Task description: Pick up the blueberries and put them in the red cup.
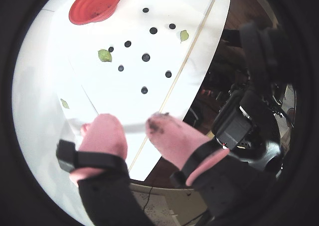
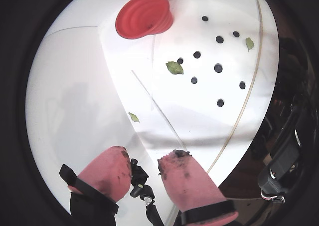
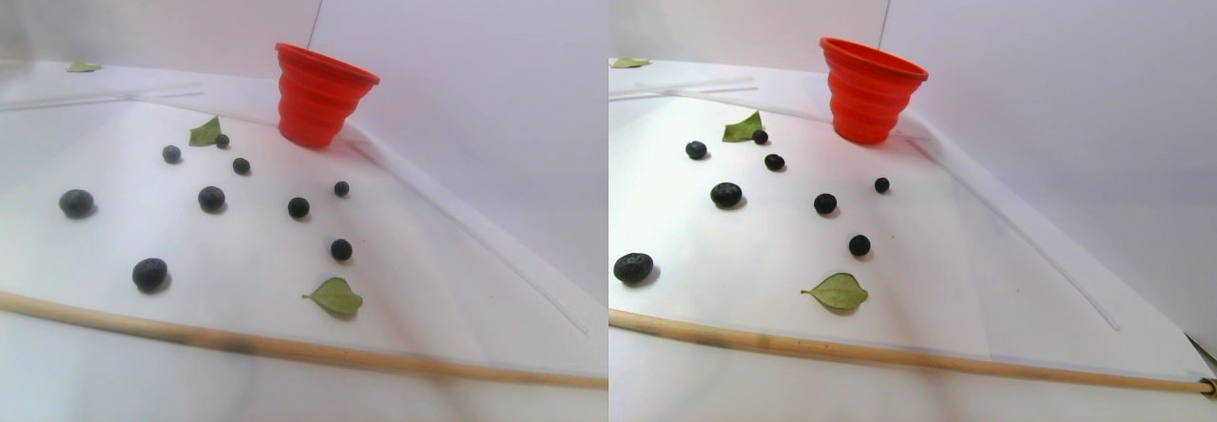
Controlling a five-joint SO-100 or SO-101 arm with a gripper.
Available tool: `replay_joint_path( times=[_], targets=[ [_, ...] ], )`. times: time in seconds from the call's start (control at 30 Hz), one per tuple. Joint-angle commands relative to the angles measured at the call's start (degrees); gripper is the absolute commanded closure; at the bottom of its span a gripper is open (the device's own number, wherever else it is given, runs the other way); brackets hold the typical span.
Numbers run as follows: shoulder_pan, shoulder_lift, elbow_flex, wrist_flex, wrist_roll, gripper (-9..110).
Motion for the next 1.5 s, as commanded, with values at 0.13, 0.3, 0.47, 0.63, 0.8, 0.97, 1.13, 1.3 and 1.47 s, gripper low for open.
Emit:
replay_joint_path(
  times=[0.13, 0.3, 0.47, 0.63, 0.8, 0.97, 1.13, 1.3, 1.47],
  targets=[
    [-0.4, 0.8, -0.8, 0.4, 0.4, 90],
    [-0.4, 0.8, -0.8, 0.4, 0.4, 90],
    [-0.4, 0.8, -0.7, 0.3, 0.1, 90],
    [-0.4, 0.8, -0.7, 0.3, 0.2, 90],
    [1.5, 0.8, -0.6, 0.1, 0.2, 91],
    [4.5, 1.2, -1.0, 0.1, -0.3, 90],
    [1.2, 1.2, -2.5, -0.2, -0.8, 91],
    [1.1, 0.8, -4.6, -0.2, -1.8, 91],
    [0.6, -5.7, -3.7, -7.9, -6.2, 91]
  ],
)
